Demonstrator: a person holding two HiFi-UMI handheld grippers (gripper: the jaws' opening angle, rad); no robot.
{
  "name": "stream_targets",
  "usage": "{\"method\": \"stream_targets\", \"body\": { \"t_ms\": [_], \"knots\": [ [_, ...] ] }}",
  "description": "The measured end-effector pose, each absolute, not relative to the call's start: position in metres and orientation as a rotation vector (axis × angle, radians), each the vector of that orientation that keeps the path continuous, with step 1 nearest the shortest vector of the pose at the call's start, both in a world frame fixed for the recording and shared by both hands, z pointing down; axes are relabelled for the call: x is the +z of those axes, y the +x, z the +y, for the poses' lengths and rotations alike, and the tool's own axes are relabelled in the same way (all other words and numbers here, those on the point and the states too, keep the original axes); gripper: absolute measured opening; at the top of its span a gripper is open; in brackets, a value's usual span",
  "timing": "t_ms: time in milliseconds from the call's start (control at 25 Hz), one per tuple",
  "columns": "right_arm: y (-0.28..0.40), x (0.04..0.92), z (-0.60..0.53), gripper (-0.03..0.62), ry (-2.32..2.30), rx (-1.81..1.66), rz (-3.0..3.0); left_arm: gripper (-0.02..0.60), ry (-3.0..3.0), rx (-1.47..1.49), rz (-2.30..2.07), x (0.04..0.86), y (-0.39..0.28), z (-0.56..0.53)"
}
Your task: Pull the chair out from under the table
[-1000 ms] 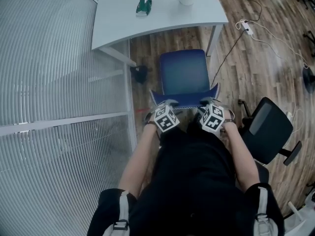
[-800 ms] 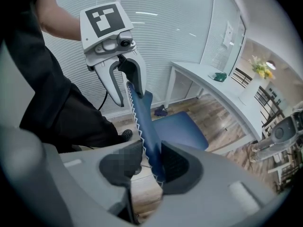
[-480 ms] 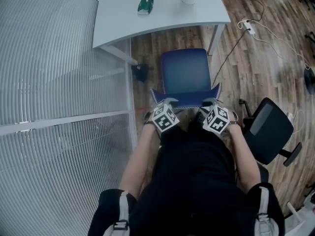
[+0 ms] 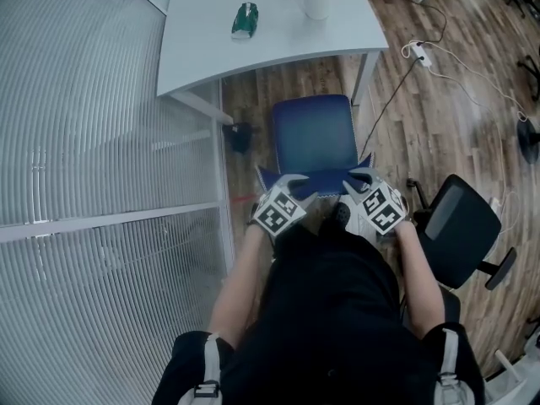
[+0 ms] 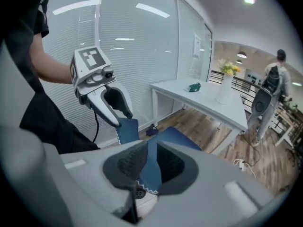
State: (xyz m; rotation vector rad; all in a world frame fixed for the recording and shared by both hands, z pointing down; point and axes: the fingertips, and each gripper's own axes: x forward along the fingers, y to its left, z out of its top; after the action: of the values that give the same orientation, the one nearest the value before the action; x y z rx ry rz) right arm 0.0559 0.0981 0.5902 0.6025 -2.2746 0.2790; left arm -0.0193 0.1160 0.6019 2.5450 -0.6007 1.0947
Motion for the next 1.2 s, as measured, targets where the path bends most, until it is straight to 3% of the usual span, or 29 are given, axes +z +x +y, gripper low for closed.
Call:
{"method": "stream_targets", "body": {
  "t_ms": [560,1200],
  "knots": [
    [0.044,0.468,0.050,0.005,0.809,0.392,-2.628,0.080,2.594,0.531,-0.992,0.477,-0.019,0.055],
    [0.050,0.417,0.045,-0.001,0.888,0.482,-2.778,0.035,2.658,0.330,-1.143,0.414,-0.015,0.049]
  ]
}}
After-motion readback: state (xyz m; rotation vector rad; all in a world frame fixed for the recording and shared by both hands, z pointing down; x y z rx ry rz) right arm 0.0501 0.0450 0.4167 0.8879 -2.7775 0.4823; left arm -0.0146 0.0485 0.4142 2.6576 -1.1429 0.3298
